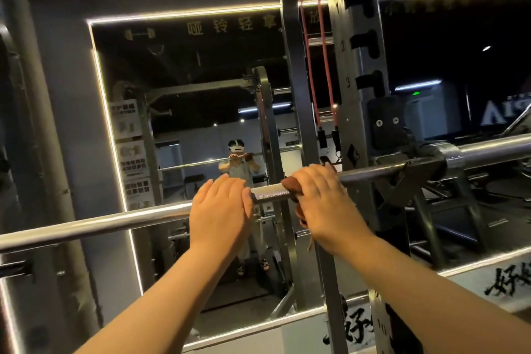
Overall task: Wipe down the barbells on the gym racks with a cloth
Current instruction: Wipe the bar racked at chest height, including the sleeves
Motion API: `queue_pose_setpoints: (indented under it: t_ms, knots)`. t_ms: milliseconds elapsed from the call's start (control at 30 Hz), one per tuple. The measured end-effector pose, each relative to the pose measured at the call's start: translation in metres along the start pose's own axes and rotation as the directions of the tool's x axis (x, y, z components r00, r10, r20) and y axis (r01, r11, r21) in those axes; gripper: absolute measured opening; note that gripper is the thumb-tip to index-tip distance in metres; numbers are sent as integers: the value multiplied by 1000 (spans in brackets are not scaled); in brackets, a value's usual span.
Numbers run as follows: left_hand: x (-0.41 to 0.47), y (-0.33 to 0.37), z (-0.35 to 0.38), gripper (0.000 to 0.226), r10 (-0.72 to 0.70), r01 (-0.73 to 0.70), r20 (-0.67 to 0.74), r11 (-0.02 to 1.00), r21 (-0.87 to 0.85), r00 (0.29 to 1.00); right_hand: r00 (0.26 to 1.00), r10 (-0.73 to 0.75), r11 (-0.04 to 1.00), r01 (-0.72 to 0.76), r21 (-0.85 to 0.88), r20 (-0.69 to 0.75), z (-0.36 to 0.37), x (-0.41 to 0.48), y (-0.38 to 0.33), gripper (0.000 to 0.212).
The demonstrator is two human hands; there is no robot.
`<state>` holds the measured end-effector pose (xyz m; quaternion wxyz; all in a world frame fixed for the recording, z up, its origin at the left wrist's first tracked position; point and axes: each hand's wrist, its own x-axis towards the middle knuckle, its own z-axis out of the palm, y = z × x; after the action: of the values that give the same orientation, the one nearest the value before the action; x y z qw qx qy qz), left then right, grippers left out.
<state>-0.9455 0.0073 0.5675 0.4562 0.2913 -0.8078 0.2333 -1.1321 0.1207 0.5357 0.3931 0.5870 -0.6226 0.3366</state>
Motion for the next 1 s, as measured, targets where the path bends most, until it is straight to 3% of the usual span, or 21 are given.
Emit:
queue_pose_setpoints:
  t_ms: [67, 200, 333, 400, 500, 633, 767, 933, 1000]
  knots:
    - [-2, -1, 0, 41, 14, -14, -11, 1000, -4, 1000, 999, -19, 1000, 20, -12, 48, -12, -2, 24, 44]
    - [-2, 1, 0, 43, 16, -16, -36, 1000, 10, 999, 963, 267, 962, -266, 68, -20, -26, -17, 67, 40]
    - [-3, 5, 1, 46, -4, 4, -23, 1000, 28, 1000, 935, 345, 935, -335, 114, -78, -22, -24, 60, 40]
    - [-3, 6, 1, 48, -3, 4, -37, 999, 35, 999, 948, 310, 945, -300, 128, -66, -18, -23, 48, 41]
    - [-2, 5, 0, 55, 17, -15, -61, 999, 35, 998, 983, 181, 983, -181, 14, -24, -21, -27, 59, 46]
    - [-1, 5, 0, 61, 19, -17, -49, 999, 39, 999, 946, 322, 946, -320, 62, -29, -41, -29, 84, 40]
    - [0, 9, 0, 56, -4, 6, -42, 999, 47, 999, 902, 423, 900, -407, 155, -84, -32, -20, 64, 36]
    - [0, 10, -5, 51, -16, 16, 5, 999, 37, 1000, 971, 236, 966, -231, 118, -34, -23, -17, 54, 36]
    - [0, 11, -7, 52, -14, 13, 16, 999, 33, 1000, 967, 251, 963, -246, 110, -35, -27, -17, 65, 35]
